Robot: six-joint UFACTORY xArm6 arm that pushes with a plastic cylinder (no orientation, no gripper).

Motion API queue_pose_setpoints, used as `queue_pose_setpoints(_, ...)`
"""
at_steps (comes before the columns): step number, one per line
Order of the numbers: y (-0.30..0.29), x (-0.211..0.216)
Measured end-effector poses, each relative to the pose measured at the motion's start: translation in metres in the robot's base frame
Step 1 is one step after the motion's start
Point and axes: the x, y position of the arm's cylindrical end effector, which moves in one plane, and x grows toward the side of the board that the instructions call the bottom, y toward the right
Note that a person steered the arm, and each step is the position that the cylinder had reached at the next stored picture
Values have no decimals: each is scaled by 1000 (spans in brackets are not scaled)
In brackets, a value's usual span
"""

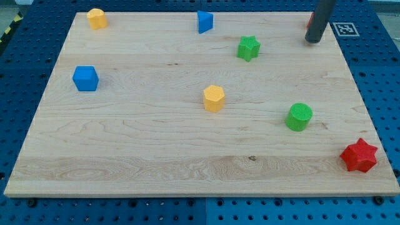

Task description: Move the red star towards blue cube

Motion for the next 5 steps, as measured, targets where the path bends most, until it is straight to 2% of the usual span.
queue_pose_setpoints(5,-3,30)
